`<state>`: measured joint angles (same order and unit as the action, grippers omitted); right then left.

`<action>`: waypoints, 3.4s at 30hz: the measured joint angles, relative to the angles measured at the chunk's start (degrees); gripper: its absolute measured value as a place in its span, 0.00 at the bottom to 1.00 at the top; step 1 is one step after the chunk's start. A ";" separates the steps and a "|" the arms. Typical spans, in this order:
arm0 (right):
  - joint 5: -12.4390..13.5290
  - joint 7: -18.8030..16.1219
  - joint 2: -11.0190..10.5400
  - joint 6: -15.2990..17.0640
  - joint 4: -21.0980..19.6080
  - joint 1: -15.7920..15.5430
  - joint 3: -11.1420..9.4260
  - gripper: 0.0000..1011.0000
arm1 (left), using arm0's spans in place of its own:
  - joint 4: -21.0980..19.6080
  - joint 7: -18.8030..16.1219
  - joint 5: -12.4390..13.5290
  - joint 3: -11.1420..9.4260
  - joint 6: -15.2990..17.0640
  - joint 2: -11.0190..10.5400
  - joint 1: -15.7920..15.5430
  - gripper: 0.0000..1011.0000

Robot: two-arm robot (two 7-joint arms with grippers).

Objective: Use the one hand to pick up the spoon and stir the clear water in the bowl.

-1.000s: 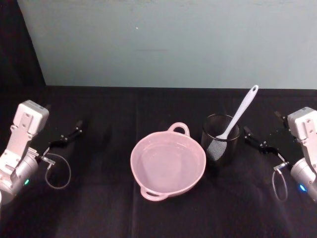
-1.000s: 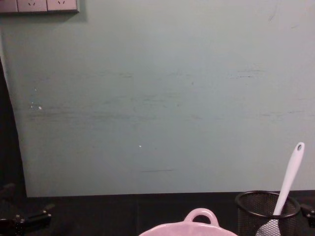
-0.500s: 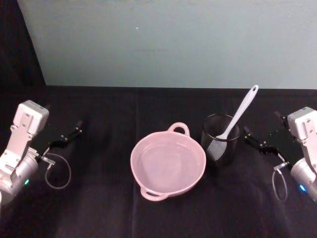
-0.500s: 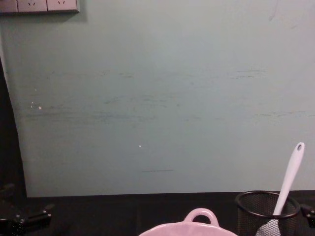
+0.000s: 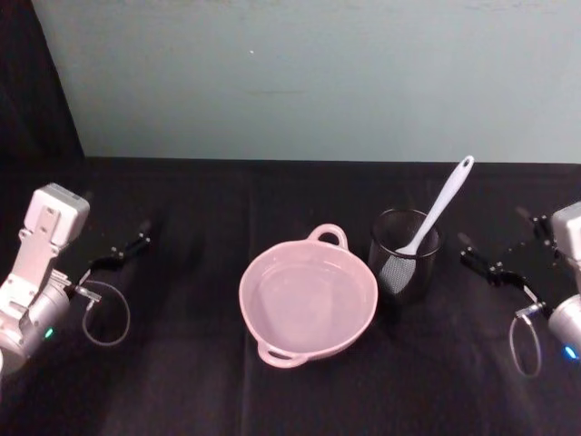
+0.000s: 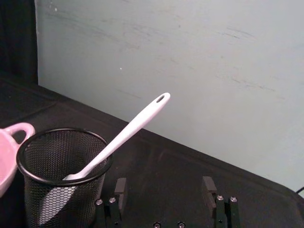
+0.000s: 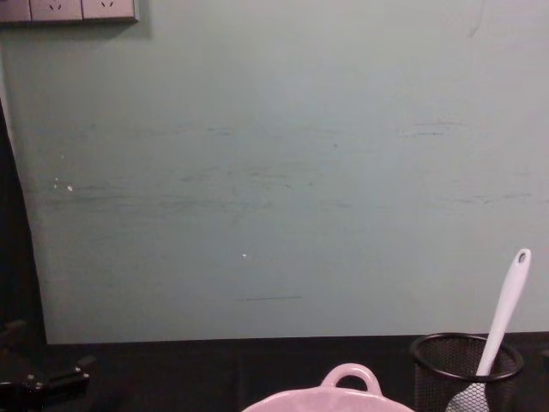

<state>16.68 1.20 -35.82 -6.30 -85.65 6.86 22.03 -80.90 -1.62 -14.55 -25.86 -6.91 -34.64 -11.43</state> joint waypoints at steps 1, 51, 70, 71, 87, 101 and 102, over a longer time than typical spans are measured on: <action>0.17 0.00 -0.11 0.02 -0.42 -0.44 -0.33 0.99 | 0.00 0.00 0.00 0.00 0.00 0.00 0.00 0.99; 14.93 -12.14 6.40 5.16 -6.20 -5.95 -12.15 0.99 | 0.00 0.00 0.00 0.00 0.00 0.00 0.00 0.99; 33.72 -23.26 13.18 15.01 7.48 5.39 -13.49 0.99 | 0.00 0.00 0.00 0.00 0.00 0.00 0.00 0.99; 34.23 -23.62 13.24 15.45 7.93 5.81 -13.35 0.99 | 0.00 0.00 0.00 0.00 0.00 0.00 0.00 0.99; 38.60 -27.85 13.32 15.98 13.09 9.99 -11.31 0.99 | 0.00 0.00 0.00 0.00 0.00 0.00 0.00 0.99; 41.44 -29.27 12.61 16.21 14.27 10.71 -9.66 0.69 | 0.00 0.00 0.00 0.00 0.00 0.00 0.00 0.99; 41.48 -29.24 12.54 16.14 14.27 10.70 -9.56 0.69 | 0.00 0.00 0.00 0.00 0.00 0.00 0.00 0.99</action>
<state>58.16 -28.03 -23.28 9.83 -71.38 17.56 12.48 -80.90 -1.62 -14.55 -25.86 -6.91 -34.65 -11.43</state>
